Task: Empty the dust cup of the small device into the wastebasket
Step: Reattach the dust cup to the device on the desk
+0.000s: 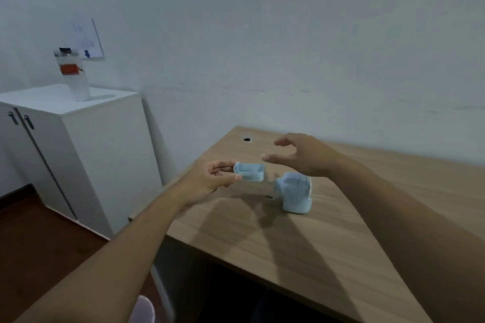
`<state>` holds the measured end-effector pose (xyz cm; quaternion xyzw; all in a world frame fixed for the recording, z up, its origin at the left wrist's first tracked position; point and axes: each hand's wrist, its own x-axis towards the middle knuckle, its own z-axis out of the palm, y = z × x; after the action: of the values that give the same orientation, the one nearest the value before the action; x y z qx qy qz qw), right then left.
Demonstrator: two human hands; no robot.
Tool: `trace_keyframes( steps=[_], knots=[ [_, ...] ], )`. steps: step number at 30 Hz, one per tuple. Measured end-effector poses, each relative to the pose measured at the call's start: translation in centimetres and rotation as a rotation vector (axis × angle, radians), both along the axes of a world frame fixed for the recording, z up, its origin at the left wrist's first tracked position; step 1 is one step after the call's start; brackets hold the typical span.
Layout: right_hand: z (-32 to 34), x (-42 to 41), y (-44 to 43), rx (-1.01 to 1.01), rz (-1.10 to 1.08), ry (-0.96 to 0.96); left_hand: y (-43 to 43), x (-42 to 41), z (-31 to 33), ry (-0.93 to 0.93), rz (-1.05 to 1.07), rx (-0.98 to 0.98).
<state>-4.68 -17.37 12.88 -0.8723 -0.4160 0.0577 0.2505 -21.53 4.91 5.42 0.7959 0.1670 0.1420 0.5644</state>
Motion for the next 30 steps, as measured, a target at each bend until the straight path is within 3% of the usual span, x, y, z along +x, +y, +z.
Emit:
trace_keyframes(
  steps=[6,11,25,30],
  knots=[
    [-4.3,1.7,-5.2,-0.027,-0.025,0.242,-2.1,1.5,-2.2,0.033,-0.093,-0.131],
    [-7.7,2.0,-6.2,0.05,-0.018,0.304,-1.6,1.6,-3.1,0.01,-0.1,-0.183],
    [-11.0,3.3,-6.0,0.183,-0.039,0.385,-1.7,2.6,-5.8,0.071,-0.28,-0.021],
    [-11.3,3.8,-6.8,0.285,-0.018,0.494,-1.6,2.8,-5.5,0.037,-0.248,0.02]
  ],
)
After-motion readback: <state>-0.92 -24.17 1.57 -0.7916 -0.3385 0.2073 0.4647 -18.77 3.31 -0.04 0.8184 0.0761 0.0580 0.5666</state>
